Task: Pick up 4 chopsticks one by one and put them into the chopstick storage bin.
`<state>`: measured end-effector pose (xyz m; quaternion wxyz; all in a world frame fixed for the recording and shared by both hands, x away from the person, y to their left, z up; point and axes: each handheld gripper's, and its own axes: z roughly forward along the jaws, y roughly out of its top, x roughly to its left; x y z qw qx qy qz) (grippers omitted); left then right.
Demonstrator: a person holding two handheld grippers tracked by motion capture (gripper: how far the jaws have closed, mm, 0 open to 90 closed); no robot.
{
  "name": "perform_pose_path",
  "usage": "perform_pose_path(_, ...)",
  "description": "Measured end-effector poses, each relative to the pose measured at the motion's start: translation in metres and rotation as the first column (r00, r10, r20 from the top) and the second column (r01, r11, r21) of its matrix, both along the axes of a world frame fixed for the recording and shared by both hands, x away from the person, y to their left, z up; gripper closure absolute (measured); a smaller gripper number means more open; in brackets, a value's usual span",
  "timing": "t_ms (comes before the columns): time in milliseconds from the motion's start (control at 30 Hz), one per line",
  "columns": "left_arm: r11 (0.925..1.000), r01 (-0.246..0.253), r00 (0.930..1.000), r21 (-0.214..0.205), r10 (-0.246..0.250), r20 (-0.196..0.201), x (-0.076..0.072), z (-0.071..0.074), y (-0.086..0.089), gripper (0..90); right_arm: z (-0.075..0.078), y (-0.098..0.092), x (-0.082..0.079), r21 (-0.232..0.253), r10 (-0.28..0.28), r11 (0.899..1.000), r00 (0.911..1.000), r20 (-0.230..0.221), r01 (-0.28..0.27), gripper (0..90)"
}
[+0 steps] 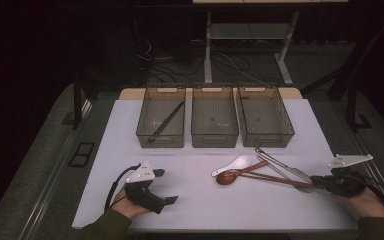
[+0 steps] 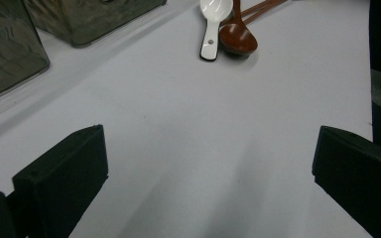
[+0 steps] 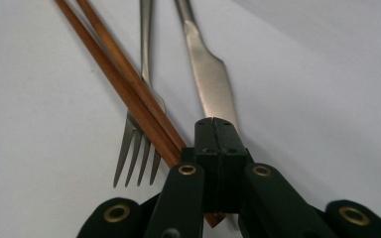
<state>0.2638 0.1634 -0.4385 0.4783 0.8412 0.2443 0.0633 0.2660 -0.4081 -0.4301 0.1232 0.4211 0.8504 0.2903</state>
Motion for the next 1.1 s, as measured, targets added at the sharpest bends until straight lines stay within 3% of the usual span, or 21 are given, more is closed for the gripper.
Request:
perform_pose_path(167, 1.0000, 0.000, 1.0000, -0.004, 0.000, 0.000, 0.000, 0.000, -0.001, 0.6, 0.000, 0.000, -0.001, 0.001, 0.006, 1.000, 0.9999, 0.014, -0.006, 88.9)
perform_pose_path(300, 1.0000, 0.002, 1.0000, -0.002, -0.002, 0.001, 0.000, 0.000, -0.001, 0.6, 0.005, -0.001, 0.003, 0.036, 0.009, 0.999, 0.9995, 0.030, -0.011, 85.5)
perform_pose_path(400, 1.0000, 0.001, 1.0000, -0.001, -0.001, -0.001, 0.001, -0.001, -0.001, 0.6, 0.013, 0.005, 0.005, 0.094, 0.061, 0.993, 0.9968, 0.053, -0.065, 80.8)
perform_pose_path(533, 1.0000, 0.002, 1.0000, -0.002, -0.002, -0.001, 0.001, -0.001, -0.001, 0.6, 0.020, 0.024, 0.007, 0.127, 0.182, 0.973, 0.9804, 0.076, -0.190, 78.0)
perform_pose_path(633, 1.0000, 0.003, 1.0000, -0.002, -0.003, -0.001, 0.001, -0.001, -0.001, 0.6, 0.020, 0.038, 0.012, 0.115, 0.258, 0.957, 0.9631, 0.077, -0.266, 75.9)
perform_pose_path(700, 1.0000, 0.004, 1.0000, -0.001, -0.004, -0.001, 0.001, -0.001, -0.001, 0.6, 0.018, 0.045, 0.016, 0.104, 0.290, 0.950, 0.9555, 0.055, -0.294, 75.6)
perform_pose_path(967, 1.0000, 0.007, 1.0000, -0.002, -0.007, -0.001, 0.001, -0.001, -0.001, 0.6, 0.006, 0.057, 0.026, 0.055, 0.354, 0.934, 0.9350, -0.016, -0.353, 75.7)
perform_pose_path(1100, 1.0000, 0.007, 1.0000, 0.000, -0.007, 0.000, 0.001, -0.001, -0.001, 0.6, 0.004, 0.059, 0.026, 0.038, 0.361, 0.932, 0.9322, -0.023, -0.360, 75.7)
